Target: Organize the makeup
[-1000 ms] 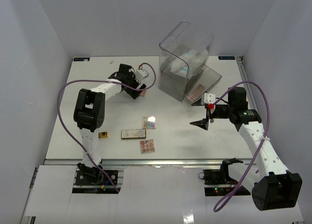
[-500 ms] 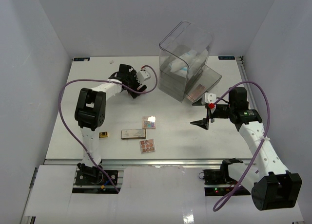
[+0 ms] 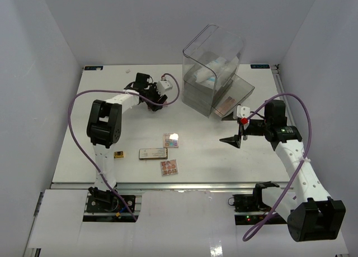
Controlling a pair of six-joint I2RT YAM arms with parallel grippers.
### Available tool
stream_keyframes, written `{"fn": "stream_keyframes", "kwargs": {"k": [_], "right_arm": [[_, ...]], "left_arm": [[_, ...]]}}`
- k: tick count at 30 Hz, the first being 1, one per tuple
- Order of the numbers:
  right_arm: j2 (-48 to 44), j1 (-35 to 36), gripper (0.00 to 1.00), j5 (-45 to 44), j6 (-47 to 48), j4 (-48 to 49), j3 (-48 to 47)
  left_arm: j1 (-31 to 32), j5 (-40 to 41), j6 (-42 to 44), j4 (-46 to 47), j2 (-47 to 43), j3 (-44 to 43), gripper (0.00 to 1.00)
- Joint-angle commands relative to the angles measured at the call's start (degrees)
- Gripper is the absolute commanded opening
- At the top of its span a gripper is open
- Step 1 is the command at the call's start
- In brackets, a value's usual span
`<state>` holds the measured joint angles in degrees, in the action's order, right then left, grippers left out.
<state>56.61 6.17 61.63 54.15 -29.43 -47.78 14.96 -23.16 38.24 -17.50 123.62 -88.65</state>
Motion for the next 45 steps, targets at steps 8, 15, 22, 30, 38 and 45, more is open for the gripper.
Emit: {"fn": "stream_keyframes", "kwargs": {"k": [8,15,22,30,38,45], "right_arm": [[-1.8,-1.5,0.91,3.7,-0.3,1.2,1.0],[-0.8,-2.2,0.91,4.3,-1.1,1.2,1.3],[2.2,-2.6,0.90,5.9,-3.8,1.0,1.5],[3.9,-1.9,0.90,5.6,-5.8,0.3,1.3],[6.0,-1.2,0.90,4.6,-6.7,-0.8,0.6],[6.6,-1.1,0.90,5.0,-7.5,1.0,2.1]], "left_arm": [[-1.1,1.0,-15.5,0.6,-3.7,4.7,0.27],[-1.0,0.6,-27.8,2.5,-9.1,9.4,0.03],[-1.0,-4.0,-38.4,8.1,-20.7,18.9,0.01],[-0.5,-15.9,-54.5,22.8,-35.5,31.8,0.03],[2.3,-6.1,-53.1,18.3,-42.5,36.3,0.36],[3.3,11.6,-48.9,5.8,-36.4,30.9,0.98]]}}
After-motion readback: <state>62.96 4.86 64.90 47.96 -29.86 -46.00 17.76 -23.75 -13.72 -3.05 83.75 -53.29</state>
